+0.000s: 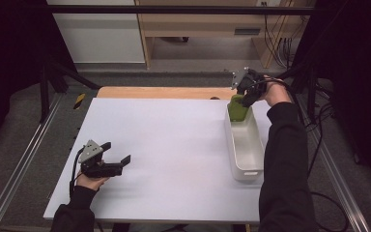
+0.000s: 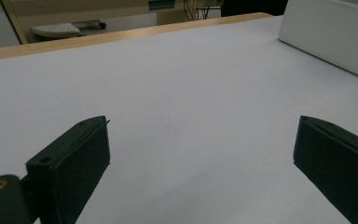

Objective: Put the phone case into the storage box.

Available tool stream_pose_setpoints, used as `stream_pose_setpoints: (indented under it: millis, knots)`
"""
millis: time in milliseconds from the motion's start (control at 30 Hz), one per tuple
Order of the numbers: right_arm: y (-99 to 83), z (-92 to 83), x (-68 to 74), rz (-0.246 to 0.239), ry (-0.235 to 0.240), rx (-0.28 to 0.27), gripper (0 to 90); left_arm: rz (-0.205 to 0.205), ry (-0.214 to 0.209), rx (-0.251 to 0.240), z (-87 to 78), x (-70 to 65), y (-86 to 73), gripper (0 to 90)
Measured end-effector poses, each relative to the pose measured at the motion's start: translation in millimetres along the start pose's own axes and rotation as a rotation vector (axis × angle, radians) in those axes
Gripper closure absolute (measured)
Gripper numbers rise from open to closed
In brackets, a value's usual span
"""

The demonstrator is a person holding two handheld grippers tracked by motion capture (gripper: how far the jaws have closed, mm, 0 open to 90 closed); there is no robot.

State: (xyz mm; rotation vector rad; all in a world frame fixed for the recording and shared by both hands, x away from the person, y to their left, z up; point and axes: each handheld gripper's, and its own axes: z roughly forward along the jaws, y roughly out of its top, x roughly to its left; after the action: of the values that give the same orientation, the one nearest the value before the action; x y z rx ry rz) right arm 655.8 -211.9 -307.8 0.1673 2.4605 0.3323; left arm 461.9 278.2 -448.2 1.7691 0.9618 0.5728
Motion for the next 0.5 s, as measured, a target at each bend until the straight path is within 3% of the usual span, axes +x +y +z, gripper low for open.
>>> stream_pose_setpoints:
  millis: [167,333,500]
  knots:
    - [1.8,-8.8,1.2,0.062,0.013,-0.053,18.2,0.002,0.0,0.0,0.1,-0.6,0.1,3.3]
    - [4.1,-16.7,4.1,0.137,-0.01,-0.091,10.2,0.002,-0.001,0.002,0.3,-1.1,0.0,3.3]
    - [4.0,-27.2,7.7,0.233,-0.011,-0.205,7.0,-0.001,0.0,0.002,0.1,-1.3,0.3,3.1]
